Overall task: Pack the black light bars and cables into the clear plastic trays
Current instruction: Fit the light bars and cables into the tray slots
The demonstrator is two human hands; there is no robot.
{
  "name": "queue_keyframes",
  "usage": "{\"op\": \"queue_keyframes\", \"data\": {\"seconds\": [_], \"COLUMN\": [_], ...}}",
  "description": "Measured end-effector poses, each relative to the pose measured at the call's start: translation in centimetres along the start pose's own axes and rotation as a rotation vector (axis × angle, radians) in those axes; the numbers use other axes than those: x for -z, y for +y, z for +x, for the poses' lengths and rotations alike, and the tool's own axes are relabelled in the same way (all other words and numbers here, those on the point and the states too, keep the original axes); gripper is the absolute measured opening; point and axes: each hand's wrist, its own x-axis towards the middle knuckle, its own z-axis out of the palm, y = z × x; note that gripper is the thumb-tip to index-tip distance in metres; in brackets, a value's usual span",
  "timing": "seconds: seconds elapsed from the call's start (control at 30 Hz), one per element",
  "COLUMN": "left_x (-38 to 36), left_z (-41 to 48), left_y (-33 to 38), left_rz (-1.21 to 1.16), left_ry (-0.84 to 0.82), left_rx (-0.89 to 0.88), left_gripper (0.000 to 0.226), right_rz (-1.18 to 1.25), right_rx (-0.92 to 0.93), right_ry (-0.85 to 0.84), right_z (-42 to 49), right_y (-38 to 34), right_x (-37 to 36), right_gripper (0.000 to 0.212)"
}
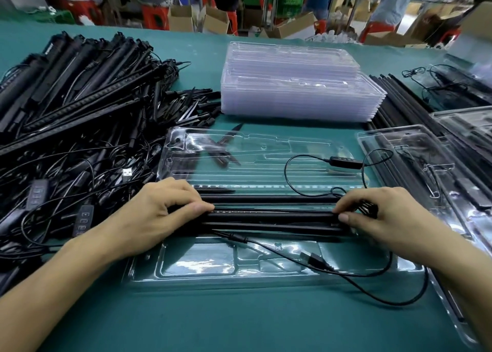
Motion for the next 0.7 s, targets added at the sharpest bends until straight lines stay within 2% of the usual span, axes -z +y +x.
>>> {"op": "queue_keyframes", "data": {"seconds": [0.13, 0.27, 0.37, 0.43, 0.53, 0.7], "left_x": [-0.2, 0.5, 1.4, 1.7, 1.6, 1.4], "left_z": [0.4, 1.2, 2.7, 3.8, 4.5, 3.6], "left_y": [0.2, 0.4, 0.7, 1.2, 1.8, 2.7], "left_rz": [0.003, 0.018, 0.229, 0.461, 0.723, 0.761], "left_ry": [0.041, -0.018, -0.147, -0.282, -0.385, -0.263], "left_rx": [0.068, 0.110, 0.041, -0.009, -0.061, -0.020], "left_gripper": [0.021, 0.019, 0.009, 0.010, 0.021, 0.029], "right_rz": [-0.011, -0.087, -0.232, -0.331, -0.366, -0.219], "right_rx": [-0.022, -0.010, 0.039, 0.093, 0.139, 0.182], "right_ry": [-0.011, 0.004, -0.017, -0.010, 0.079, 0.320], "right_z": [-0.1, 0.0, -0.2, -0.4, -0.7, -1.0], "right_y": [-0.3, -1.0, -1.2, -1.1, -0.9, -0.6], "right_x": [-0.3, -0.5, -0.7, -0.8, -0.7, -0.3], "right_gripper": [0.016, 0.018, 0.013, 0.013, 0.019, 0.019]}}
